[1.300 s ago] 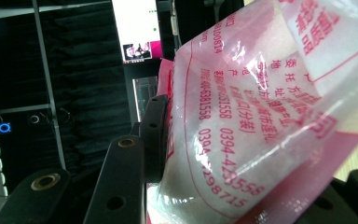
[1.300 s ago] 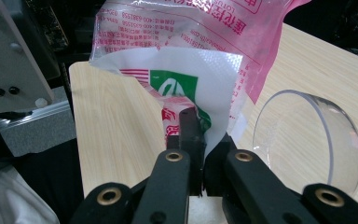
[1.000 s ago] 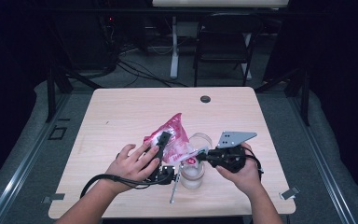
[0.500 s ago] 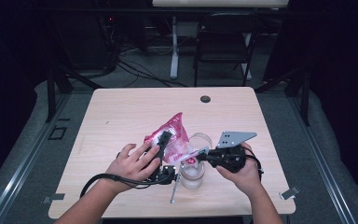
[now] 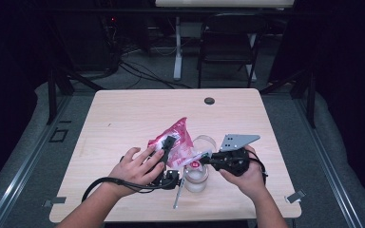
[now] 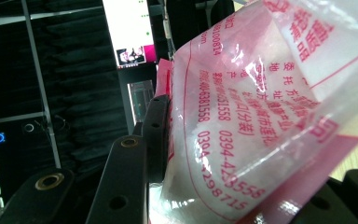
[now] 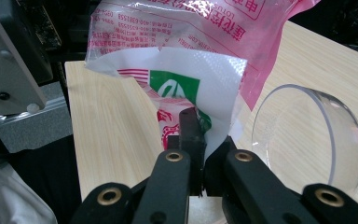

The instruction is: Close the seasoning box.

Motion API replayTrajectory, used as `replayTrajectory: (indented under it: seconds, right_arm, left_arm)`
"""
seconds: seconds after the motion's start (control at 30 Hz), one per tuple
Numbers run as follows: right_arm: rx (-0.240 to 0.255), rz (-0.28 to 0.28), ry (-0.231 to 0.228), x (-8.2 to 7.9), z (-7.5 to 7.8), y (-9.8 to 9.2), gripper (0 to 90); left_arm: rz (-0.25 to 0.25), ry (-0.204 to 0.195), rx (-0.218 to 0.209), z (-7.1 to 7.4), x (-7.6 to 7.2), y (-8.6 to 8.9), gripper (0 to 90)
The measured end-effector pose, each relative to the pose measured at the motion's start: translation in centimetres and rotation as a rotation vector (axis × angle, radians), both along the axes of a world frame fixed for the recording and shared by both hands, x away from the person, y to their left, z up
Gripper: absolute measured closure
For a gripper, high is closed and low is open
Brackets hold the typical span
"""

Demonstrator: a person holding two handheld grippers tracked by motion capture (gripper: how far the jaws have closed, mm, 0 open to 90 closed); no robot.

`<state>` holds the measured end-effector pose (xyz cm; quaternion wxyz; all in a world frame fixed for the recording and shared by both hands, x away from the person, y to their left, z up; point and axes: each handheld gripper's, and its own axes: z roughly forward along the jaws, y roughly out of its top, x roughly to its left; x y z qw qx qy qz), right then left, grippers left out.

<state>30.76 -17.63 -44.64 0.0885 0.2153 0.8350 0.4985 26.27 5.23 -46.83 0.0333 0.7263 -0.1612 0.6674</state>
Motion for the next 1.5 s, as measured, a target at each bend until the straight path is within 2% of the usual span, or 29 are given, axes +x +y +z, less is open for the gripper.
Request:
replayTrajectory:
  seconds: [0.13,0.2,0.37,0.4,0.57,0.67,0.73,0.8,0.83,0.97,1.03,1.1,1.33,1.5]
  right_arm:
    - [0.006,0.000,0.000,0.0,-0.1,0.1,89.7]
    - [0.005,-0.002,-0.002,0.0,-0.1,0.2,89.7]
    - [-0.001,-0.001,0.002,0.1,-0.2,0.2,89.8]
    - [-0.001,-0.001,0.002,0.1,-0.2,0.2,89.8]
    - [-0.005,0.004,0.007,0.1,-0.3,0.1,89.8]
    - [-0.008,0.007,0.008,0.1,-0.3,0.1,89.9]
    - [-0.007,0.009,0.010,0.1,-0.3,0.2,90.0]
    - [-0.010,0.011,0.011,0.1,-0.4,0.2,90.0]
    - [-0.013,0.012,0.011,0.1,-0.4,0.2,90.0]
    - [-0.013,0.011,0.009,0.1,-0.3,0.3,90.0]
    - [-0.015,0.012,0.008,0.1,-0.3,0.3,90.0]
    - [-0.015,0.011,0.009,0.0,-0.3,0.3,90.0]
    - [-0.023,0.013,0.009,0.1,-0.3,0.4,90.0]
    - [-0.024,0.011,0.004,0.0,-0.3,0.5,90.0]
  left_arm:
    - [0.000,0.007,0.006,-0.1,0.0,-0.1,67.3]
    - [0.006,0.013,-0.006,-0.1,0.0,-0.1,67.4]
    - [0.007,0.002,0.009,0.2,0.0,-0.1,67.3]
    - [0.009,0.008,-0.008,0.1,0.1,-0.1,67.3]
    - [0.005,0.000,-0.012,0.3,0.1,0.0,67.5]
    - [0.014,0.012,-0.028,0.3,0.1,0.2,67.5]
    - [0.004,0.001,-0.019,0.4,0.2,0.3,67.5]
    - [0.020,0.017,-0.026,0.4,0.2,0.4,67.4]
    - [0.014,0.010,-0.022,0.4,0.2,0.4,67.4]
    - [0.022,0.031,-0.036,0.4,0.3,0.6,67.3]
    - [0.019,0.027,-0.033,0.4,0.4,0.6,67.2]
    - [0.027,0.045,-0.041,0.2,0.4,0.6,67.2]
    - [0.025,0.051,-0.044,0.0,0.4,0.7,67.2]
    - [0.036,0.072,-0.068,-0.1,0.4,0.9,67.1]
